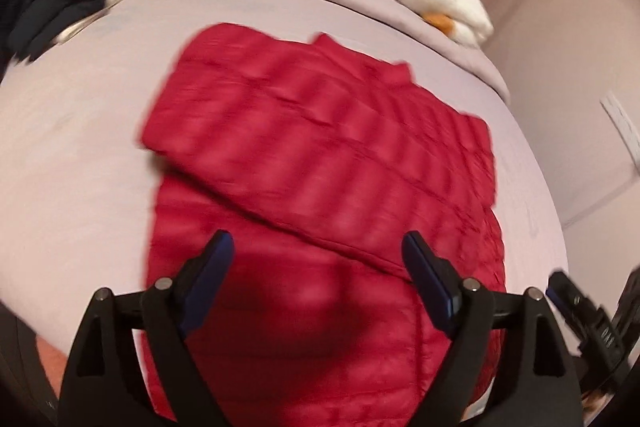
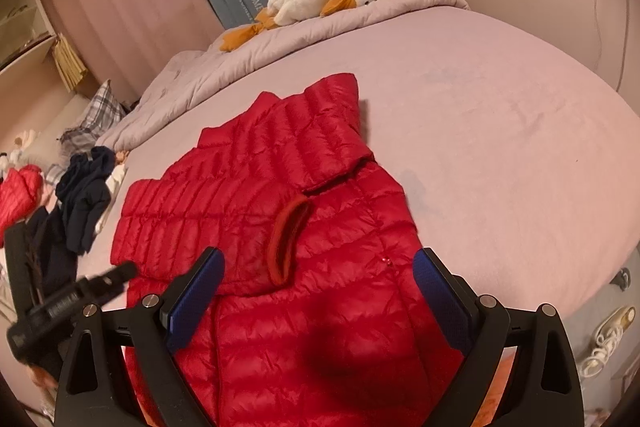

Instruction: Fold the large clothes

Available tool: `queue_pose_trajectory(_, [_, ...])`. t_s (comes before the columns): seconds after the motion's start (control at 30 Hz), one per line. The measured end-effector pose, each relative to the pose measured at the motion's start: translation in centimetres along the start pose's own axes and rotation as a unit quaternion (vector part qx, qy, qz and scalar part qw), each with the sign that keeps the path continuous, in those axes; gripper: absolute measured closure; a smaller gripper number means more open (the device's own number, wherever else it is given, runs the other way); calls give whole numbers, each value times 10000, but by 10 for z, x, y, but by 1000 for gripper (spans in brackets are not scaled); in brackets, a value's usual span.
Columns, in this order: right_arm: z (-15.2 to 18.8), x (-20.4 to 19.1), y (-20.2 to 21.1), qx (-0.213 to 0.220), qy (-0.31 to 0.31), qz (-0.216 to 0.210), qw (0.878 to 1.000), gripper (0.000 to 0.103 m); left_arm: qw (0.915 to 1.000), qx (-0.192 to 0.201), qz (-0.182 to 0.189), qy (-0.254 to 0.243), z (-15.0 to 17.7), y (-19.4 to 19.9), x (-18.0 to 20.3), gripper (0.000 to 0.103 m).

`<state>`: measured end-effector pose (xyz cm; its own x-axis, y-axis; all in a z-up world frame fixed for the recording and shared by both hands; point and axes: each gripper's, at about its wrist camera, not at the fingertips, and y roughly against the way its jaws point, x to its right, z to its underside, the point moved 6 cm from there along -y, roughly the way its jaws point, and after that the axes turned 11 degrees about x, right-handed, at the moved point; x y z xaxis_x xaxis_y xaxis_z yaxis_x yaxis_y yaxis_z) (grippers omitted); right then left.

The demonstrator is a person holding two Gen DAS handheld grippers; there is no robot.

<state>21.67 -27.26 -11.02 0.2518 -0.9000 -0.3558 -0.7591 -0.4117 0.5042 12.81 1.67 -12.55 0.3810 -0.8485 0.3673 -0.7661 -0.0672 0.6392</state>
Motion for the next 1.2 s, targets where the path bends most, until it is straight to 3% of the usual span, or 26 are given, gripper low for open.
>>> queue_pose_trajectory(0.23, [5,-7,-7,-108,77,-82,9999,12,9947,328,-414,880,-12,25,-63,5])
queue_pose_trajectory(0.5, [19,-24,-33,-562,120,-401,9975,17,9881,270,-701,1339,-7,30,-109,2])
queue_pose_trajectory(0.7, [36,-37,-77,-1157,217,-499,9918,30,9856,302,-1030,1310,-2,38,-128,2])
queue_pose_trajectory(0.83, [46,-46,-100,-1462,310,-595,9870,49,9851,330,-1179,1207,-2,42,-134,2])
queue_pose_trajectory(0.9, [44,-53,-101,-1395,502,-632,9869,62,9854,329,-1144,1222,-2,43,-135,2])
queue_pose_trajectory(0.93, [42,-57,-99,-1364,567,-683,9867,77,9858,305,-1074,1254,-3,43,-135,2])
queue_pose_trajectory(0.97, [38,-62,-95,-1311,644,-739,9865,84,9859,299,-1028,1284,-3,42,-134,2])
queue_pose_trajectory(1.2, [-16,-90,-54,-536,1108,-998,9874,89,9877,447,-820,1253,-12,47,-123,2])
